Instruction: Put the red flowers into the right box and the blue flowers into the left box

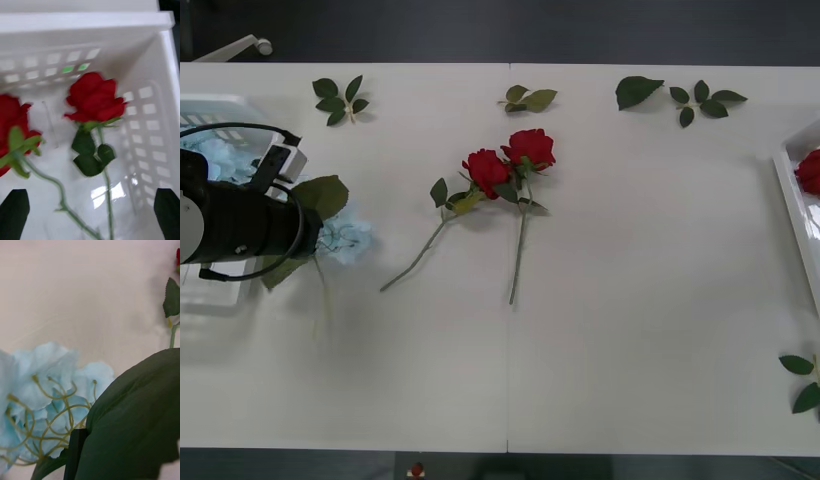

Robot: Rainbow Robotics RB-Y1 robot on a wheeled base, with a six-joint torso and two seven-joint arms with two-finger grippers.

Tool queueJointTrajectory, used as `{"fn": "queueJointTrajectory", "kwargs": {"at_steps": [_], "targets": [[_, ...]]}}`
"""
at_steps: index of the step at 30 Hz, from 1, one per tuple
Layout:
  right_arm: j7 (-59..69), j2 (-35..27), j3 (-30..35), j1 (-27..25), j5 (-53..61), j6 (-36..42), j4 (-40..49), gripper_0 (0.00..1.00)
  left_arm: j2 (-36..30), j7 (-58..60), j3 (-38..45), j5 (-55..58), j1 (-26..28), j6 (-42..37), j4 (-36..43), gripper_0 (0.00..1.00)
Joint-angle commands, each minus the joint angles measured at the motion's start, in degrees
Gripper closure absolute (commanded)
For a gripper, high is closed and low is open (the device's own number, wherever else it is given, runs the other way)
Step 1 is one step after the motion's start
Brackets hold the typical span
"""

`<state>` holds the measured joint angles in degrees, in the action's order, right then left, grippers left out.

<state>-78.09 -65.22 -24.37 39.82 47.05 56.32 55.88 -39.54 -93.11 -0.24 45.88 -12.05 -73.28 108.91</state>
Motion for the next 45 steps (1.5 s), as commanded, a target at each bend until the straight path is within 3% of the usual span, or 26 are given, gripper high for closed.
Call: {"fn": "queueJointTrajectory", "kwargs": {"at_steps": [1,10,11,12,13,15,24,30,45], "targets": [[4.3,3.8,1.9,0.7,0.4,6.9,9.4,0.0,0.3,2.0,0.6,1.0,-1.2,-0.3,2.4,1.0],[22.6,14.7,4.4,0.2,-1.3,16.7,25.1,0.0,0.4,2.3,3.3,2.6,-2.2,-4.4,4.6,1.0],[24.6,17.3,4.4,0.1,-2.8,17.0,26.5,0.0,0.4,2.3,3.4,2.6,-2.2,-4.3,4.6,0.96],[25.3,18.5,4.4,0.2,-3.5,17.0,27.0,0.0,0.3,2.2,3.4,2.5,-2.2,-4.3,4.6,0.83],[26.3,20.7,4.3,0.2,-4.8,17.0,27.6,0.0,0.3,2.2,3.4,2.2,-2.2,-4.2,4.6,0.39],[26.4,24.3,4.4,0.3,-6.6,17.0,28.1,0.0,0.3,2.2,3.5,2.1,-2.2,-4.2,4.2,0.0],[25.4,37.4,1.5,3.6,-12.2,18.0,27.7,0.0,0.3,1.5,3.7,1.4,-1.0,-5.4,3.6,0.0],[25.3,42.9,1.4,5.6,-15.4,18.8,25.5,0.0,0.3,0.2,3.5,2.6,3.7,-3.4,3.6,0.0],[23.8,51.4,-2.6,12.7,-22.4,10.0,7.0,0.0,0.3,-15.8,8.0,12.7,16.2,4.5,4.3,0.0]]}}
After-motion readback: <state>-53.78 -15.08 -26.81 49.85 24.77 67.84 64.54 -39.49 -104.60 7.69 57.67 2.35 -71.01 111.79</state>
